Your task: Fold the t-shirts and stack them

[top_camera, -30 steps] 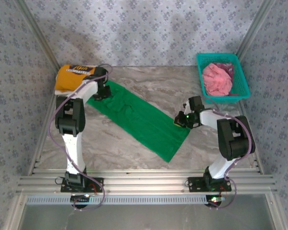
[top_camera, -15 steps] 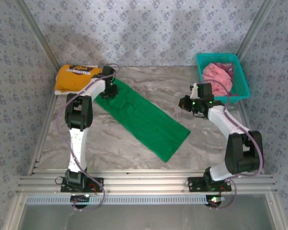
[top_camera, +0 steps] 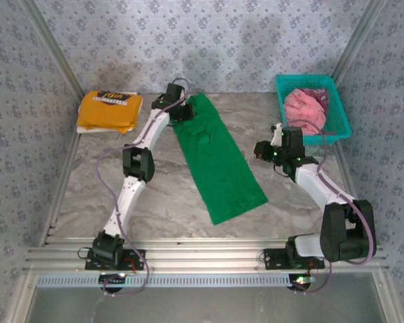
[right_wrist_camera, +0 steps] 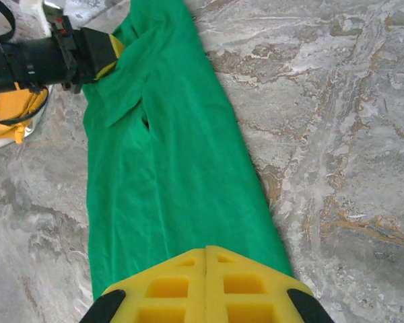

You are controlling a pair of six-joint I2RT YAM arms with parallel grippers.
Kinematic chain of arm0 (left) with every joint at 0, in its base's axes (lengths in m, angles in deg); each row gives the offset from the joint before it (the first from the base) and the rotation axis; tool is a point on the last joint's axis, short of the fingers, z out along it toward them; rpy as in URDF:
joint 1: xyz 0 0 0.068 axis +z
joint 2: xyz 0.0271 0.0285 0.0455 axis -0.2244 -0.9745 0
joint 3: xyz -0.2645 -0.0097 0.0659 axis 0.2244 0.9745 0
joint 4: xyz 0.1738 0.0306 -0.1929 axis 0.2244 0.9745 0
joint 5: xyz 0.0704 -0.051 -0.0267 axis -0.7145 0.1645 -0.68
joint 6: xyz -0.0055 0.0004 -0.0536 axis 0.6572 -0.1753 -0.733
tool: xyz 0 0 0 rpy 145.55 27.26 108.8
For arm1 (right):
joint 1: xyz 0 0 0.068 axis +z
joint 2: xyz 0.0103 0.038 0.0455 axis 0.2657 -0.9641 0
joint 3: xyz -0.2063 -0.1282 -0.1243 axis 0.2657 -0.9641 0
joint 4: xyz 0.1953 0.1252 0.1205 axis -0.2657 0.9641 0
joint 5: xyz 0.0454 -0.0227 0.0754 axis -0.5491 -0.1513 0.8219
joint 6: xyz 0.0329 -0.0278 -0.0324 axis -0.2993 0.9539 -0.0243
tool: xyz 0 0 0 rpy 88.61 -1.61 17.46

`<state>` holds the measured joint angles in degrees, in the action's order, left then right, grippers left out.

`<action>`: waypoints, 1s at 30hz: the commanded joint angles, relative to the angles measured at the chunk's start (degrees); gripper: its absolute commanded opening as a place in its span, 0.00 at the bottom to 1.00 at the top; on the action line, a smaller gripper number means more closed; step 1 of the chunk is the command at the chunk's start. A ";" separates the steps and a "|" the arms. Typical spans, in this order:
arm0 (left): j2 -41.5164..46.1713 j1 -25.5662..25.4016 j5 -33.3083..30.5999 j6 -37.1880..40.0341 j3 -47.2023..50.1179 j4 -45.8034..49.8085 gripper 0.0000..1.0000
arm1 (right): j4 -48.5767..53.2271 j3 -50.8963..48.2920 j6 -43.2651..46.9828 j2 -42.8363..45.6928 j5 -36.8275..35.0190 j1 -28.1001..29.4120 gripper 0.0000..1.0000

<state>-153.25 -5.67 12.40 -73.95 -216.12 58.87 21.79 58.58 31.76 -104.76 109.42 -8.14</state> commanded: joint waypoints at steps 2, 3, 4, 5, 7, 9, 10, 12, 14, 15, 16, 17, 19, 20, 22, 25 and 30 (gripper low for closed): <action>12.73 3.15 -2.59 2.32 2.47 1.00 0.20 | 2.55 2.91 2.25 -2.74 -0.05 0.05 0.00; 16.14 3.34 -4.73 3.79 3.92 2.47 0.27 | 3.70 4.01 2.66 -4.16 -0.09 0.09 0.00; 19.40 3.47 -6.72 5.32 5.65 4.12 0.32 | 4.82 5.18 2.91 -5.72 0.01 0.11 0.00; 22.32 3.35 -8.52 6.62 7.09 5.61 0.35 | 5.83 6.30 3.06 -7.50 0.27 0.07 0.00; 28.88 2.55 -13.12 8.55 12.68 9.25 0.29 | 8.03 8.89 3.58 -11.34 0.67 0.40 0.00; 36.37 0.85 -16.01 9.81 23.28 8.71 0.16 | 10.70 11.30 5.09 -14.66 -1.12 1.95 0.00; 41.09 -0.33 -17.29 9.61 32.33 5.36 0.16 | 12.58 12.72 6.36 -16.22 -3.49 3.27 0.00; 50.84 -2.30 -16.65 7.20 51.13 -5.18 0.18 | 15.90 15.32 8.04 -19.53 -6.87 6.13 0.00; 58.47 -3.56 -15.91 3.75 67.58 -14.39 0.17 | 18.05 17.52 8.12 -22.99 -7.77 7.84 0.00; 61.45 -3.90 -16.54 1.79 74.49 -17.65 0.17 | 18.93 18.22 7.90 -24.47 -7.93 8.42 0.00; 63.78 -4.03 -16.89 0.15 80.11 -20.25 0.17 | 19.18 18.51 7.76 -25.62 -8.05 9.01 0.00; 65.50 -4.04 -17.07 -0.87 83.81 -21.96 0.16 | 19.26 18.49 7.75 -26.44 -8.23 9.55 0.00; 67.82 -4.29 -16.96 -2.73 90.12 -23.83 0.16 | 19.76 17.98 8.44 -27.84 -9.37 10.96 0.00; 68.48 -4.83 -16.70 -3.17 91.78 -24.28 0.16 | 20.14 17.63 8.90 -28.31 -9.65 11.52 0.00; 69.25 -6.81 -17.07 -2.76 94.79 -23.75 0.15 | 20.49 15.93 9.26 -29.21 -10.17 12.34 0.00; 71.07 -7.78 -18.16 -4.46 99.12 -23.56 0.14 | 19.70 12.75 8.55 -29.56 -10.07 13.61 0.00; 79.31 -6.04 -19.59 -8.59 108.73 -23.84 0.14 | 18.17 10.17 6.10 -31.03 -8.93 19.61 0.00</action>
<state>-80.43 -12.84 -4.82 -79.19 -109.96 36.31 35.08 72.63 39.20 -132.45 100.37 7.53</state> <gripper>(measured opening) 0.141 0.066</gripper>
